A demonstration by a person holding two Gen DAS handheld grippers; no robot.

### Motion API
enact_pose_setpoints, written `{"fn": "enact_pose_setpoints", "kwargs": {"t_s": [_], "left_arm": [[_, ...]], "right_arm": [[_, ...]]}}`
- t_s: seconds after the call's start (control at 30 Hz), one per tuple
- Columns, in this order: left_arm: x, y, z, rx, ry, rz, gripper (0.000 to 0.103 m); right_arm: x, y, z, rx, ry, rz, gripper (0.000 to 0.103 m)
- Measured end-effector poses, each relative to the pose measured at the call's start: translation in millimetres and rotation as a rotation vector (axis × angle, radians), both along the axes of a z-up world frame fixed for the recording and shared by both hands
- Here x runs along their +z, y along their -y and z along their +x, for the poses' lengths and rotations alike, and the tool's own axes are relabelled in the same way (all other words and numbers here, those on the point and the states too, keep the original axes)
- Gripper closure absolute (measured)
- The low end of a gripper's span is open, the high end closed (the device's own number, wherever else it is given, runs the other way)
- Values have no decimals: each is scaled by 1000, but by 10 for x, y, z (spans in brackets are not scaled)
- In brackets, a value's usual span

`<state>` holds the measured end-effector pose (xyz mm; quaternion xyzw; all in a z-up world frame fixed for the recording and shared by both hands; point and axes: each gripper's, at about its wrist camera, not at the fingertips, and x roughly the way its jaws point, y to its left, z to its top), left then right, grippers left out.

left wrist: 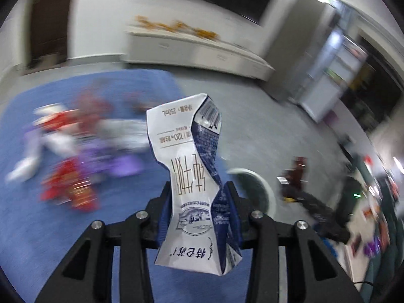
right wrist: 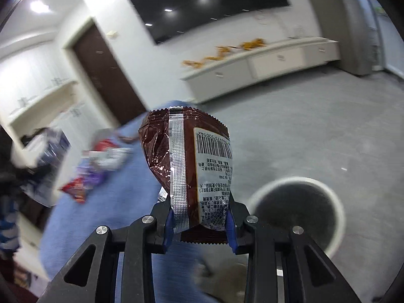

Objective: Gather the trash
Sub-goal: 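Lift the chip bag and milk carton and carry both toward the trash bin, then open both grippers over the bin, dropping the carton and chip bag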

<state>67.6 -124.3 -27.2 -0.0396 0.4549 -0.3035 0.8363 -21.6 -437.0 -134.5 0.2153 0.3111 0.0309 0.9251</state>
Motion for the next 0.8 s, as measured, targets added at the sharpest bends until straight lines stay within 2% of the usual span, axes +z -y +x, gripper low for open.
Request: {"fn": "enact_pose_setpoints", "kwargs": {"t_s": [0.1, 0.2, 0.37, 0.47, 0.53, 0.63, 0.8], "left_arm": [[-153, 708, 147, -131, -29, 10, 65], [-403, 1358, 291, -218, -96, 20, 65], [-873, 2139, 506, -287, -184, 42, 64], [-1116, 2432, 617, -319, -223, 50, 63], [-1286, 2580, 653, -333, -262, 57, 50], [-1436, 2720, 682, -337, -287, 60, 46], [-1369, 2690, 664, -327, -246, 21, 46]], "right_arm": [[-220, 225, -16, -67, -82, -41, 72], [-471, 409, 12, -117, -159, -46, 71], [-821, 597, 147, -155, -259, -61, 68], [-983, 637, 229, -167, -307, -80, 60], [-1067, 663, 272, -179, -340, -94, 52], [-1149, 687, 270, -200, -377, -105, 49], [-1165, 745, 206, -223, -394, -115, 45]]}}
